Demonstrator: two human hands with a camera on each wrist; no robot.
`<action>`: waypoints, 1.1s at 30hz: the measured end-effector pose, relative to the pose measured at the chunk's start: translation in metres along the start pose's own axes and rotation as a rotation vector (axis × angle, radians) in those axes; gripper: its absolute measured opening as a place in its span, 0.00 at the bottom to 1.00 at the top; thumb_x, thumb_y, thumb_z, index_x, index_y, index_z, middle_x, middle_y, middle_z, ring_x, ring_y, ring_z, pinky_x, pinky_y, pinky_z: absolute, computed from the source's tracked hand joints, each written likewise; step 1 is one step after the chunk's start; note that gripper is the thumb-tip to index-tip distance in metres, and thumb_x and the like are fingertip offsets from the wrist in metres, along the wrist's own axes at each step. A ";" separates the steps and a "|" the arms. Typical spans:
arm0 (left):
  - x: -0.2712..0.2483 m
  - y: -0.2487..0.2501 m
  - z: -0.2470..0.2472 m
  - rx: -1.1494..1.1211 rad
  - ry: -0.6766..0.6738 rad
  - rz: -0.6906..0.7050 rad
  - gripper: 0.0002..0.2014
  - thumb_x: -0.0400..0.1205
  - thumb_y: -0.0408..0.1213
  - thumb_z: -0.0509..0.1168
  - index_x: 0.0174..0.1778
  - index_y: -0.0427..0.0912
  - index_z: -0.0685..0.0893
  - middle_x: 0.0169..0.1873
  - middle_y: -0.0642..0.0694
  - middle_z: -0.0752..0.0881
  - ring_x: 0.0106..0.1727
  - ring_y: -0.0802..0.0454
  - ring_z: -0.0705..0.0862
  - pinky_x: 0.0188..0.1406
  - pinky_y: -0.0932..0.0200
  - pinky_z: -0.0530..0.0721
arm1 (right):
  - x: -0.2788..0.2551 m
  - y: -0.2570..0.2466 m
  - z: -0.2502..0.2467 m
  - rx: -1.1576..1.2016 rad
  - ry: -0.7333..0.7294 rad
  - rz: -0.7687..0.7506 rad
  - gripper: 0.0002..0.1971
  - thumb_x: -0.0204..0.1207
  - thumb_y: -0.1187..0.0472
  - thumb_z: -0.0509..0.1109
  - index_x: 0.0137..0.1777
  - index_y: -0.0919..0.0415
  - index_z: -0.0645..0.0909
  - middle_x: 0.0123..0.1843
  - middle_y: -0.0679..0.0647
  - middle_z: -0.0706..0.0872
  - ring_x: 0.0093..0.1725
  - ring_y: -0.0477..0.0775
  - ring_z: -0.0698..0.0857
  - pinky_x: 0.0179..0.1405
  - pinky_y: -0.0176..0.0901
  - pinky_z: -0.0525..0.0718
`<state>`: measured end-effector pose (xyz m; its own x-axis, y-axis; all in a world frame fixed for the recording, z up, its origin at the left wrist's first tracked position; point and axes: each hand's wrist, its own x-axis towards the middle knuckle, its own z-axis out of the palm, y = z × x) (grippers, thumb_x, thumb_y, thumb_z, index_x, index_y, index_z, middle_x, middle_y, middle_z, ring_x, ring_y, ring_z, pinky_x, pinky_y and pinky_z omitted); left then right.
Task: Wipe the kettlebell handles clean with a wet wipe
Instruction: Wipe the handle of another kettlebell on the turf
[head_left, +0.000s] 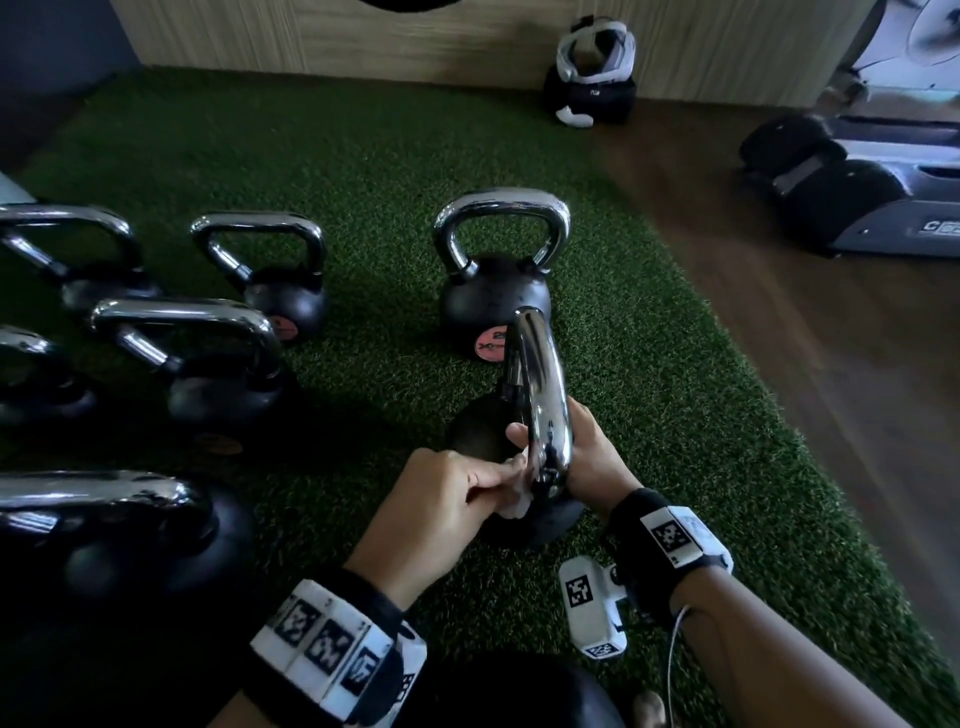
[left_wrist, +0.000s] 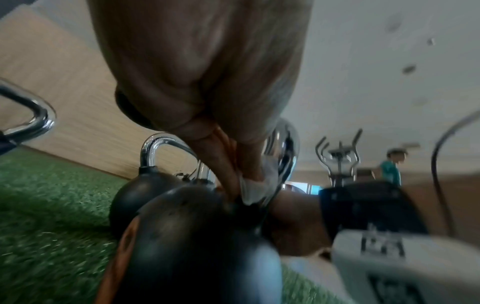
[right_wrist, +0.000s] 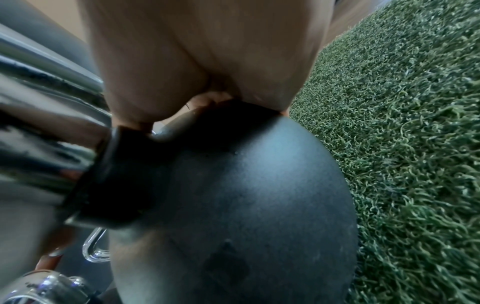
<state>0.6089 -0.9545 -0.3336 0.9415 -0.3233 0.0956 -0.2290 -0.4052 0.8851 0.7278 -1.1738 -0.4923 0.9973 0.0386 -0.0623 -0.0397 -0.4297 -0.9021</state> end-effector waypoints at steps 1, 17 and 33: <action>-0.001 -0.003 0.002 0.030 0.020 0.013 0.11 0.82 0.36 0.75 0.60 0.49 0.93 0.51 0.63 0.93 0.52 0.69 0.91 0.57 0.57 0.91 | 0.001 0.002 0.001 -0.001 0.002 0.003 0.39 0.65 0.35 0.84 0.75 0.39 0.77 0.69 0.54 0.85 0.71 0.61 0.84 0.69 0.69 0.84; 0.038 0.037 -0.049 -0.526 0.310 -0.122 0.13 0.72 0.37 0.79 0.53 0.44 0.91 0.40 0.46 0.95 0.44 0.54 0.93 0.47 0.56 0.93 | -0.098 -0.192 -0.075 0.080 0.303 -0.299 0.11 0.78 0.60 0.80 0.58 0.48 0.92 0.49 0.45 0.93 0.43 0.45 0.90 0.49 0.40 0.91; 0.038 0.053 -0.036 -0.560 0.148 -0.256 0.28 0.79 0.61 0.64 0.55 0.41 0.94 0.52 0.42 0.95 0.60 0.48 0.92 0.62 0.52 0.90 | -0.107 -0.214 -0.057 0.006 0.254 -0.529 0.13 0.72 0.68 0.83 0.56 0.58 0.94 0.51 0.46 0.93 0.44 0.44 0.93 0.47 0.34 0.91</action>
<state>0.6416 -0.9579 -0.2667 0.9826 -0.1378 -0.1244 0.1347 0.0676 0.9886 0.6331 -1.1370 -0.2684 0.8652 0.0289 0.5006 0.4678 -0.4060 -0.7851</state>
